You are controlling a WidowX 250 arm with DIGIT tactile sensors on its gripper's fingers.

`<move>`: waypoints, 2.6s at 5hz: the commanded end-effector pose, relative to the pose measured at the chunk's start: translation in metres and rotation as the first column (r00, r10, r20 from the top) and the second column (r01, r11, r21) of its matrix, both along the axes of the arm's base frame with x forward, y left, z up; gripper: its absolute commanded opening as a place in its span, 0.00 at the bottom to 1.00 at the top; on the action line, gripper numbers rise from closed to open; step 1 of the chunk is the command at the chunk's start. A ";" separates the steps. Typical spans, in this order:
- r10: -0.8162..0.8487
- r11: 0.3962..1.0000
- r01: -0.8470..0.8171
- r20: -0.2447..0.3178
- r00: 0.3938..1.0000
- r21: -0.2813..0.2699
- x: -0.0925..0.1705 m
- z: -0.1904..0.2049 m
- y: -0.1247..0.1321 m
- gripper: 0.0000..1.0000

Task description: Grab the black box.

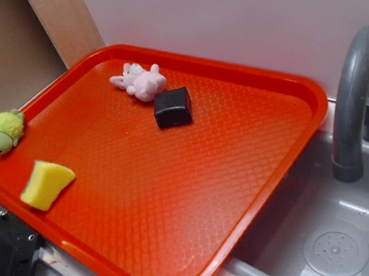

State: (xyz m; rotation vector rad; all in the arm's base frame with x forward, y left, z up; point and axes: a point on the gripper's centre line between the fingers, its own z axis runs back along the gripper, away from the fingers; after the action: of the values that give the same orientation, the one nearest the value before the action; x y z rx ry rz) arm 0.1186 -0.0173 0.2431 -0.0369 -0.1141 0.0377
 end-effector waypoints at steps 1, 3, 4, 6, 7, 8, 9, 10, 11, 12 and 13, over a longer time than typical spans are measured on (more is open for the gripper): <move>0.000 1.000 0.000 0.000 1.000 0.000 0.000 0.000 0.000 1.00; 0.413 0.894 -0.410 0.022 0.911 0.181 0.088 -0.076 0.014 1.00; 0.596 0.793 -0.601 0.082 0.799 0.094 0.123 -0.097 0.011 1.00; 0.605 0.794 -0.598 0.057 0.794 -0.106 0.163 -0.142 0.002 1.00; 0.591 0.805 -0.586 0.044 0.806 -0.090 0.186 -0.163 -0.004 1.00; 0.604 0.796 -0.602 0.030 0.796 -0.062 0.201 -0.180 0.000 1.00; 0.593 0.804 -0.594 -0.019 0.805 -0.023 0.205 -0.204 -0.006 1.00; 0.598 0.801 -0.599 -0.038 0.800 -0.007 0.189 -0.206 -0.010 0.00; 0.568 0.823 -0.568 0.004 0.823 -0.024 0.179 -0.185 -0.003 0.00; 0.409 0.911 -0.403 0.057 0.911 -0.086 0.175 -0.136 0.017 0.00; 0.205 0.974 -0.193 0.092 0.974 -0.122 0.157 -0.086 0.030 0.00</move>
State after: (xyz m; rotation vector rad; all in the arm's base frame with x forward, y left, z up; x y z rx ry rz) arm 0.2653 -0.0018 0.1377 -0.1442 -0.1467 0.2337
